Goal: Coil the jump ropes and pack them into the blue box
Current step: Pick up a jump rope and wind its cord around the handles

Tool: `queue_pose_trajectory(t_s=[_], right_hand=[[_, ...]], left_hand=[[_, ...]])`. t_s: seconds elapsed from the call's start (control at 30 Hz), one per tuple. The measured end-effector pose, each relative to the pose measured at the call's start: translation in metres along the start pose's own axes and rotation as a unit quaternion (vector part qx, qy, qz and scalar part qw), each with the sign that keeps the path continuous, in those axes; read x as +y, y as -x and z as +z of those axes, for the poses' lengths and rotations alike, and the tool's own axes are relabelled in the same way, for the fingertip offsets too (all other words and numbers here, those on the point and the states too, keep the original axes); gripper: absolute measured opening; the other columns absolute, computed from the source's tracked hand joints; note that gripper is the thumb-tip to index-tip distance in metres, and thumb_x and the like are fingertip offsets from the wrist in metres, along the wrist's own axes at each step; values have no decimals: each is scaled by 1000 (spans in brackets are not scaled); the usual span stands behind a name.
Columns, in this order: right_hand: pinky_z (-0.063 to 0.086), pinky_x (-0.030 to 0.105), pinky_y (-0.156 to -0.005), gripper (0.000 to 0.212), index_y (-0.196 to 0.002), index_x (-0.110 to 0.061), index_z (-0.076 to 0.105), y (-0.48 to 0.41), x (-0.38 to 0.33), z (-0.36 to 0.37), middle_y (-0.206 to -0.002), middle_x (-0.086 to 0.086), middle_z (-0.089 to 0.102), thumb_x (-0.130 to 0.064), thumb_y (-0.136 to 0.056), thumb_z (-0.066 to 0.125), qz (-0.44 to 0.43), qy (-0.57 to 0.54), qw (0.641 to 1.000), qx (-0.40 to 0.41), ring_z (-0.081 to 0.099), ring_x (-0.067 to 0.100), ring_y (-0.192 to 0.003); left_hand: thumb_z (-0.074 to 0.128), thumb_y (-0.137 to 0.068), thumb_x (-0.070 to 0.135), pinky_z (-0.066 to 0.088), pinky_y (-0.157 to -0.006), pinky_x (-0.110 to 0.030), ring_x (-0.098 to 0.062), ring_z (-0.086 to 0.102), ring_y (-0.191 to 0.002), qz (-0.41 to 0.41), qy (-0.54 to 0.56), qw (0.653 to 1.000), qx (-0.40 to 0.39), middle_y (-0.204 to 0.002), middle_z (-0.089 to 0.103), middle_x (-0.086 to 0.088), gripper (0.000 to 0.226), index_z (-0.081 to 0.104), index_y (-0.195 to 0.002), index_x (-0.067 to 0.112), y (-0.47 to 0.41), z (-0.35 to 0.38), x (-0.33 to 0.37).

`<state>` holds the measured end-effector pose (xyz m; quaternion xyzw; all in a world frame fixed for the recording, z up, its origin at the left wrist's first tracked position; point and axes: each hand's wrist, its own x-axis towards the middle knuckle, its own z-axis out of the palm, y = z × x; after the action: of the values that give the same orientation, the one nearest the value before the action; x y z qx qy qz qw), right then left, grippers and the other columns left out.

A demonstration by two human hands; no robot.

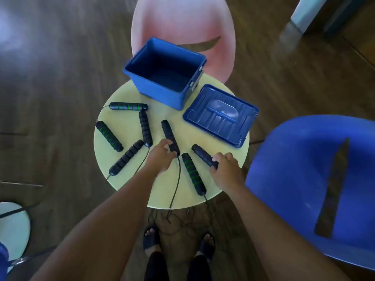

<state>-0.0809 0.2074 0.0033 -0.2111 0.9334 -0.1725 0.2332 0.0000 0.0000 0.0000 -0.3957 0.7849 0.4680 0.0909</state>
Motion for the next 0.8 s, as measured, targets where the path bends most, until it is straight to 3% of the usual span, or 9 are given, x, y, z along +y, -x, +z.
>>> queue_pose_trajectory(t_s=[0.17, 0.27, 0.37, 0.47, 0.6, 0.7, 0.8], right_hand=[[40, 31, -76, 26, -121, -24, 54, 3, -1, 6, -121, 4, 48, -28, -96, 54, 2, 14, 1000, -8, 51, 24, -105], [37, 30, -75, 27, -123, -24, 54, 4, -2, 5, -123, 4, 48, -27, -96, 53, -1, 21, 1000, 0, 51, 25, -106], [36, 30, -76, 30, -126, -23, 54, 7, -3, 4, -124, 3, 48, -27, -96, 54, -6, 28, 1000, 6, 50, 24, -107], [41, 32, -78, 29, -124, -22, 57, 11, -6, 6, -121, 4, 51, -26, -95, 56, -25, 30, 999, 36, 50, 23, -104], [44, 31, -72, 19, -111, -18, 60, 19, -14, 14, -107, 2, 59, -26, -94, 59, -39, -9, 999, 9, 60, 25, -97], [48, 32, -72, 31, -114, -15, 60, 25, -21, 21, -103, 2, 62, -33, -90, 67, -20, -18, 998, -53, 63, 24, -92], [41, 30, -65, 34, -110, -15, 57, 32, -24, 30, -96, 2, 59, -37, -87, 70, 1, 12, 997, -73, 54, 21, -81]], left_hand=[[48, -104, 15, 42, -87, -25, -25, 60, -117, 40, -107, 993, -11, -131, 64, -8, 51, 40, -153, 26, 3, 6, 3], [43, -106, 14, 42, -94, -26, -26, 59, -121, 50, -149, 987, -20, -129, 66, -9, 53, 33, -157, 23, 6, 6, 3], [39, -105, 11, 45, -92, -28, -25, 57, -122, 58, -172, 983, -6, -140, 58, -8, 51, 36, -155, 19, 12, 0, 1], [44, -103, 15, 43, -88, -29, -25, 55, -120, 57, -159, 985, 40, -137, 57, -9, 44, 47, -146, 21, 18, -4, -12], [55, -99, 21, 39, -107, -45, -32, 43, -132, 53, -218, 970, 88, -144, 48, -11, 39, 54, -139, 21, 30, -6, -29], [59, -96, 17, 39, -108, -47, -35, 39, -134, 22, -208, 973, 96, -147, 40, -13, 47, 48, -142, 18, 39, -7, -38], [60, -94, 9, 43, -101, -45, -36, 44, -128, 21, -186, 978, 90, -144, 40, -15, 60, 38, -149, 23, 41, -9, -47]])
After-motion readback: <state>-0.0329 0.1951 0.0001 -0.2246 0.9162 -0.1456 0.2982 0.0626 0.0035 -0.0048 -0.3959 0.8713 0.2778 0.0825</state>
